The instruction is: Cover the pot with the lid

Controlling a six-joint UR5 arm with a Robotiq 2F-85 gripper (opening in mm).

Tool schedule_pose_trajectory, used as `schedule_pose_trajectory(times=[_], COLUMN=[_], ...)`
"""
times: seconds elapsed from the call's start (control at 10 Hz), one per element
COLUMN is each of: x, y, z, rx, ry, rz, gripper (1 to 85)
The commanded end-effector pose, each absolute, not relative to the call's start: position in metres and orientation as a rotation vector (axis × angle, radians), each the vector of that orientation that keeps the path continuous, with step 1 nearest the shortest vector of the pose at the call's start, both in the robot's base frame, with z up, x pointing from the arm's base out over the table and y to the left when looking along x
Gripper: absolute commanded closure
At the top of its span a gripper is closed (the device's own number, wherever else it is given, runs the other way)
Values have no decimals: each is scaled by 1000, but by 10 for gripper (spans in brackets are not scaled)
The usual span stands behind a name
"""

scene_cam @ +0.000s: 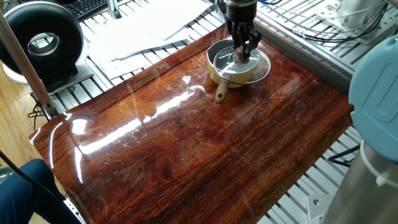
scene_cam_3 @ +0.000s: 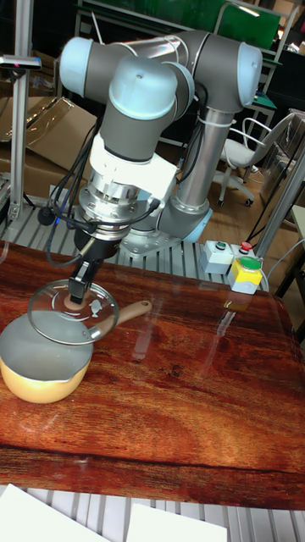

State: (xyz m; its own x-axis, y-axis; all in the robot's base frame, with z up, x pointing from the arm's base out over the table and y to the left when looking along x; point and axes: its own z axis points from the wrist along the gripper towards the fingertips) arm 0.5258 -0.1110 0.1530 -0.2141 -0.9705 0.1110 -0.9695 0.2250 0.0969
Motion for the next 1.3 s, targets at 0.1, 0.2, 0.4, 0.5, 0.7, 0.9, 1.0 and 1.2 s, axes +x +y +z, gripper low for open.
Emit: schedule_pose_trajectory(times=[0.1, 0.2, 0.4, 0.5, 0.7, 0.9, 1.0, 1.2], x=[529, 527, 526, 534, 556, 567, 572, 578], y=[-102, -102, -108, -119, -136, -141, -145, -150], z=[153, 153, 154, 155, 147, 143, 142, 141], rx=[1891, 1902, 1955, 1974, 2012, 2024, 2030, 2043], ry=[-2360, -2345, -2279, -2252, -2229, -2218, -2207, -2196], rz=[-41, -48, -32, -24, 5, 47, 76, 119], gripper=[843, 843, 843, 843, 843, 843, 843, 843])
